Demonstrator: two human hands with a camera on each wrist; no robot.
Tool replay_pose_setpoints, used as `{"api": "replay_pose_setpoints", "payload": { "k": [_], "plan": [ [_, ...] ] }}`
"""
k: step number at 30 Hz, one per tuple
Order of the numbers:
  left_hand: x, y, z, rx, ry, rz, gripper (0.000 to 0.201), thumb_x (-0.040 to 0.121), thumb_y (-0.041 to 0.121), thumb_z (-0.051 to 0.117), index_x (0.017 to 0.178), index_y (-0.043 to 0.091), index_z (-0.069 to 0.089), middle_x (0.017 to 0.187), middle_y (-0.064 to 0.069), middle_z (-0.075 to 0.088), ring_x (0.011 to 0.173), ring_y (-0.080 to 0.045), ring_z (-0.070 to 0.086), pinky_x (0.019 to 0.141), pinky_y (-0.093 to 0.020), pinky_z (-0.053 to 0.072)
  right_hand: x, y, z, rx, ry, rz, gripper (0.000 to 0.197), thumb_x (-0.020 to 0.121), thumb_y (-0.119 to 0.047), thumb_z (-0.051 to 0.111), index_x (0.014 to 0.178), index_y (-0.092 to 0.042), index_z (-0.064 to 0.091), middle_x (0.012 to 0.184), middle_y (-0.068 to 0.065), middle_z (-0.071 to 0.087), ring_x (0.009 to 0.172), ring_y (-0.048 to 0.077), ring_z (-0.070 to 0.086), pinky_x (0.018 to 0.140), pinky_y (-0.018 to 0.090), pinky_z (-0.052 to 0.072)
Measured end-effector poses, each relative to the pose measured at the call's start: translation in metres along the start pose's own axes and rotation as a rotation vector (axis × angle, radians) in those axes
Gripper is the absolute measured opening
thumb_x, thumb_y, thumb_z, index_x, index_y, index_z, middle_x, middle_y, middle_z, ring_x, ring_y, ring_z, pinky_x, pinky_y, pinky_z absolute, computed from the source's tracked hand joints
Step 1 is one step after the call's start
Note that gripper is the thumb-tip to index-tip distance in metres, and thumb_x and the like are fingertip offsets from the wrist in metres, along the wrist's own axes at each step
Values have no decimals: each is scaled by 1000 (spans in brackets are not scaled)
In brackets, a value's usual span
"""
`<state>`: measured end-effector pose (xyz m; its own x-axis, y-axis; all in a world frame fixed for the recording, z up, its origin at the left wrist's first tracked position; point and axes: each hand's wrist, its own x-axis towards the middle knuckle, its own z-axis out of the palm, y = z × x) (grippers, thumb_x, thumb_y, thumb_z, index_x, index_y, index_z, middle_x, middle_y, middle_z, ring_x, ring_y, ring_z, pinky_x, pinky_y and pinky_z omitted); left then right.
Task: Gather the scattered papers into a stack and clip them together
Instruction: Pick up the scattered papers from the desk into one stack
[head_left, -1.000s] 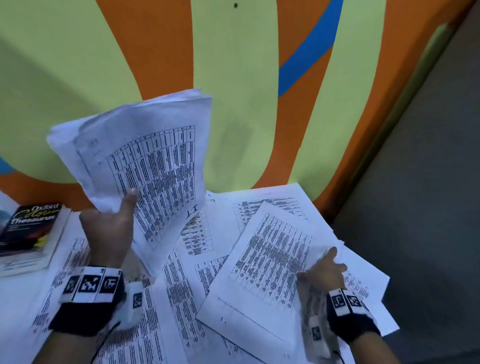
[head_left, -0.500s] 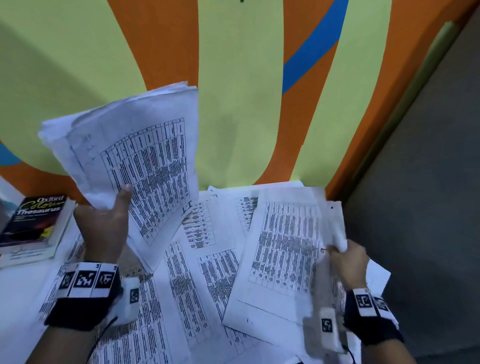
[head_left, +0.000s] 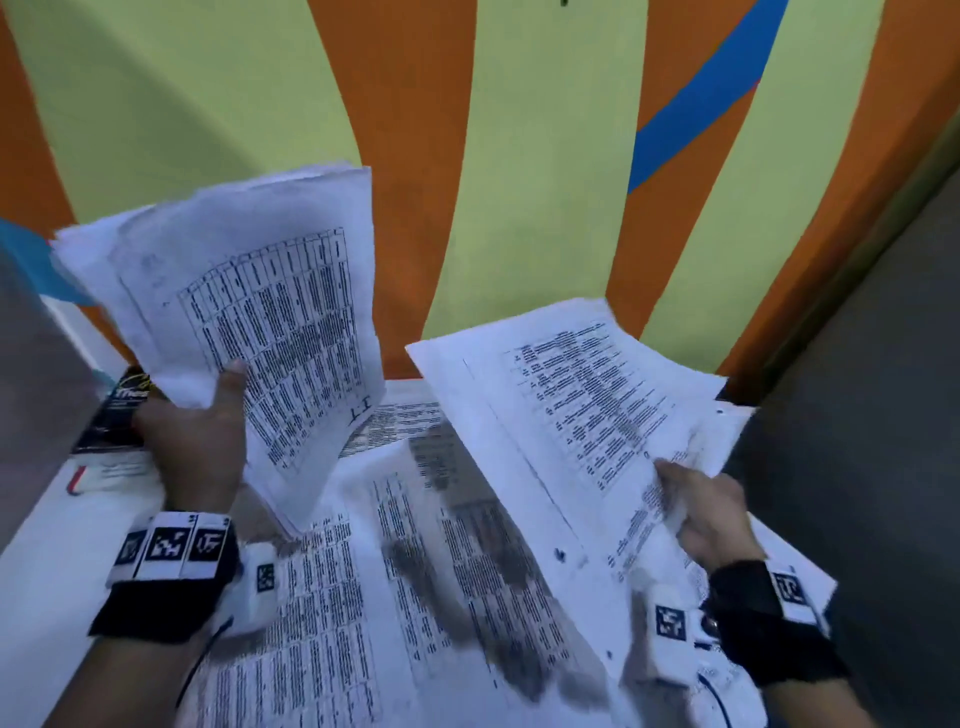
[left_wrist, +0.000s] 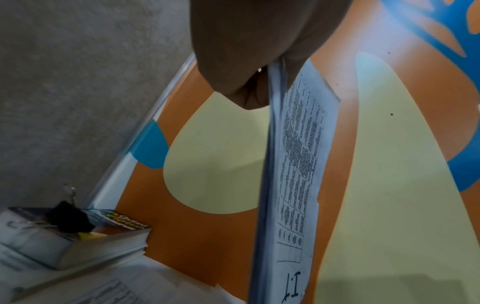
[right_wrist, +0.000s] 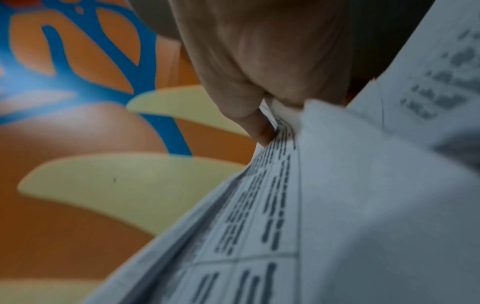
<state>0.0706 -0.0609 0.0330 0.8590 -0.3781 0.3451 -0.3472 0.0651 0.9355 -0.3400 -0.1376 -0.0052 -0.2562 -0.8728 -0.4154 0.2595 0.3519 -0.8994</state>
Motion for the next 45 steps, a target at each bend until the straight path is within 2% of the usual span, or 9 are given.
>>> {"api": "replay_pose_setpoints", "payload": {
  "k": [3,7,11,13,17,22,27,36,45],
  "plan": [
    [18,-19,-22,44,66,15,87,70,71,67,117,0,50,117,-23,62,106,-35,61,98,-49,47,-5,35,49,-248,-146,48,38,80,-10,74,108,10,57,96,23,69,76,24,70,68,32,56],
    [22,-2,-55,54,97,34,20,84,36,68,85,18,59,62,19,61,62,17,55,67,-5,41,-23,63,111,-483,-383,39,26,83,-7,71,103,6,61,91,11,68,81,19,64,74,28,52],
    [22,-1,-89,96,179,45,54,84,32,69,117,-9,56,113,-11,63,97,-19,67,81,-24,45,-50,95,169,-745,-544,-97,10,85,-4,62,76,-7,59,64,3,55,53,12,50,45,19,40],
    [25,-3,-103,72,169,66,54,86,21,68,127,-10,49,121,-3,47,90,13,61,77,-2,38,-60,119,191,-953,-545,-192,9,86,-12,61,91,-4,61,77,6,61,59,15,57,47,20,43],
    [33,-21,-127,54,174,-39,65,81,41,69,103,-19,58,106,-35,65,86,-26,68,68,-19,52,-87,154,223,-1256,-543,-366,47,82,-29,63,121,-6,51,113,15,61,94,30,62,75,33,54],
    [29,-21,-135,125,181,-35,43,87,17,69,99,-23,58,101,-32,66,49,25,48,52,2,38,-110,177,239,-1562,-525,-499,81,80,-35,69,143,-13,23,130,20,43,112,35,52,89,40,49],
    [37,-30,-136,178,230,-27,57,85,26,72,100,-26,55,106,-41,62,101,-44,65,80,-56,51,-110,179,246,-1431,-609,-441,40,84,-13,62,119,-1,45,111,15,63,96,31,66,79,38,57],
    [44,-32,-139,164,249,-11,58,83,36,72,108,-15,59,109,-32,66,101,-43,66,81,-53,52,-127,200,243,-1557,-471,-568,39,80,-38,68,114,-18,66,134,13,40,122,35,37,97,45,39],
    [41,-29,-146,77,227,-47,51,83,31,73,110,-10,62,113,-26,67,107,-38,65,87,-45,52,-105,186,262,-1345,-530,-390,29,77,-34,72,98,-17,63,97,6,68,89,25,66,78,36,56]
  ]
}}
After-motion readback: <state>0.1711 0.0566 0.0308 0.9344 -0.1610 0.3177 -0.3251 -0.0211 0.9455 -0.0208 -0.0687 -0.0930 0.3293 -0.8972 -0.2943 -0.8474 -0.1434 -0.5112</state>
